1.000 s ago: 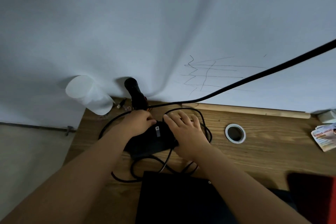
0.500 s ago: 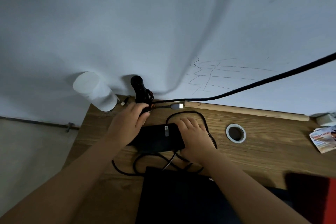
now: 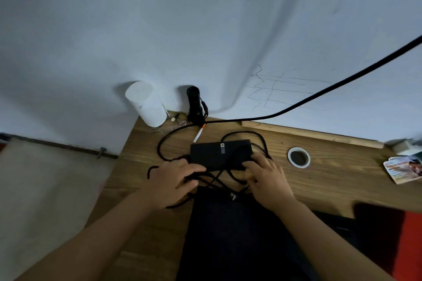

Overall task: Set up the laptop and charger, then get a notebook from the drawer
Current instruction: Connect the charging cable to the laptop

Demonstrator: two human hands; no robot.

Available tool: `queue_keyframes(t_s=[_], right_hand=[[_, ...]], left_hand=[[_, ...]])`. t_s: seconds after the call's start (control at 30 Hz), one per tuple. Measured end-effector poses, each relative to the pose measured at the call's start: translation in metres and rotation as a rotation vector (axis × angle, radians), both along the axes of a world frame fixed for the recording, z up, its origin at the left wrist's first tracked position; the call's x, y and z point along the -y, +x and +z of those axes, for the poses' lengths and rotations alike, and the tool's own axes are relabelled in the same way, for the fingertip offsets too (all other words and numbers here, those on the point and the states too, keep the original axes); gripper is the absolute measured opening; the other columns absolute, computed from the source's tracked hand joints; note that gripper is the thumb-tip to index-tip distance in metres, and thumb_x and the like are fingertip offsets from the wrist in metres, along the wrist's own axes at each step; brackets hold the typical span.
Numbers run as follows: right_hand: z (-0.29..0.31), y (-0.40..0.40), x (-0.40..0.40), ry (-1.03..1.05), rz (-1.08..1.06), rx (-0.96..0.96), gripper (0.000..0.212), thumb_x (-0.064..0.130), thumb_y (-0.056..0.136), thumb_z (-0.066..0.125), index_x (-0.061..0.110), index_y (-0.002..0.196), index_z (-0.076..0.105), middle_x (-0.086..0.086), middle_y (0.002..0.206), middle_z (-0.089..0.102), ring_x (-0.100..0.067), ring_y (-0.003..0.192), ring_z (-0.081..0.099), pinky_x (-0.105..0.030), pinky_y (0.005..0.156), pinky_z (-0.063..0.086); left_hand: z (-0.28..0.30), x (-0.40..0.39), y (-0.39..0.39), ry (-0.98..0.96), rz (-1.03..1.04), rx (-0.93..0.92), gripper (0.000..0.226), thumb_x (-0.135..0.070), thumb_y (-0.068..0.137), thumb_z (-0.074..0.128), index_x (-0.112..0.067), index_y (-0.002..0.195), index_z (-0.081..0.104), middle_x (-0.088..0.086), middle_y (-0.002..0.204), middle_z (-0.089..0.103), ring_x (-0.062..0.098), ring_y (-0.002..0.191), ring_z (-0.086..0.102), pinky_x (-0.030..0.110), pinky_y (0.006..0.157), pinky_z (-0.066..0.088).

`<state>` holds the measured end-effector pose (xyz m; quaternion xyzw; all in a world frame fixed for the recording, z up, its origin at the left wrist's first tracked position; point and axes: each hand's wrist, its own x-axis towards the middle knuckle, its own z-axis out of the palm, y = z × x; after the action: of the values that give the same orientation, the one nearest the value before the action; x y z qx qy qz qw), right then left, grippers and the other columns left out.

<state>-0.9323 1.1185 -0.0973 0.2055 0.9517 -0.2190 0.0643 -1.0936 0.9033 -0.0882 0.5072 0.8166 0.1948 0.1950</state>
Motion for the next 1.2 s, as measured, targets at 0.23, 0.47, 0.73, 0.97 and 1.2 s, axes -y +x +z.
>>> queue_keyframes(t_s=[0.23, 0.47, 0.73, 0.97, 1.2], right_hand=[[-0.006, 0.025, 0.010, -0.078, -0.256, 0.044, 0.036, 0.007, 0.083, 0.045, 0.020, 0.112, 0.061, -0.007, 0.134, 0.043, -0.028, 0.124, 0.035, -0.043, 0.100, 0.032], [-0.010, 0.028, 0.008, -0.151, -0.248, 0.111, 0.042, 0.014, 0.090, 0.038, 0.025, 0.128, 0.049, 0.002, 0.131, 0.051, -0.023, 0.124, 0.034, -0.043, 0.103, 0.027], [0.000, 0.012, 0.009, -0.258, -0.224, 0.190, 0.061, 0.019, 0.089, 0.042, 0.039, 0.141, 0.018, 0.008, 0.155, 0.016, -0.024, 0.140, 0.014, -0.049, 0.110, 0.012], [0.000, 0.020, 0.030, -0.081, -0.175, -0.096, 0.029, 0.019, 0.084, 0.051, 0.017, 0.113, 0.054, -0.003, 0.113, 0.055, -0.023, 0.111, 0.045, -0.038, 0.095, 0.031], [-0.001, 0.014, 0.068, -0.185, 0.066, -0.062, 0.040, 0.029, 0.085, 0.057, 0.021, 0.123, 0.051, 0.000, 0.125, 0.054, -0.020, 0.119, 0.042, -0.035, 0.104, 0.032]], left_hand=[[-0.006, -0.032, 0.023, -0.298, -0.102, 0.038, 0.034, -0.039, 0.090, 0.044, -0.048, 0.122, 0.047, -0.010, 0.092, 0.042, 0.017, 0.090, 0.046, 0.031, 0.078, 0.033], [-0.007, -0.031, -0.005, -0.378, 0.065, 0.045, 0.035, -0.030, 0.092, 0.045, -0.034, 0.126, 0.050, 0.001, 0.114, 0.054, 0.021, 0.108, 0.051, 0.038, 0.096, 0.033], [-0.011, -0.030, -0.022, -0.371, 0.185, 0.082, 0.035, -0.032, 0.094, 0.043, -0.038, 0.128, 0.047, 0.003, 0.122, 0.045, 0.025, 0.110, 0.049, 0.044, 0.099, 0.038], [-0.013, 0.012, -0.007, -0.006, 0.105, -0.043, 0.030, -0.006, 0.089, 0.050, -0.016, 0.115, 0.062, 0.007, 0.117, 0.059, 0.024, 0.104, 0.055, 0.037, 0.086, 0.046], [-0.009, 0.056, 0.021, -0.136, 0.112, -0.224, 0.053, -0.053, 0.085, 0.020, -0.037, 0.121, 0.054, -0.002, 0.089, 0.054, 0.020, 0.082, 0.049, 0.035, 0.074, 0.034]])
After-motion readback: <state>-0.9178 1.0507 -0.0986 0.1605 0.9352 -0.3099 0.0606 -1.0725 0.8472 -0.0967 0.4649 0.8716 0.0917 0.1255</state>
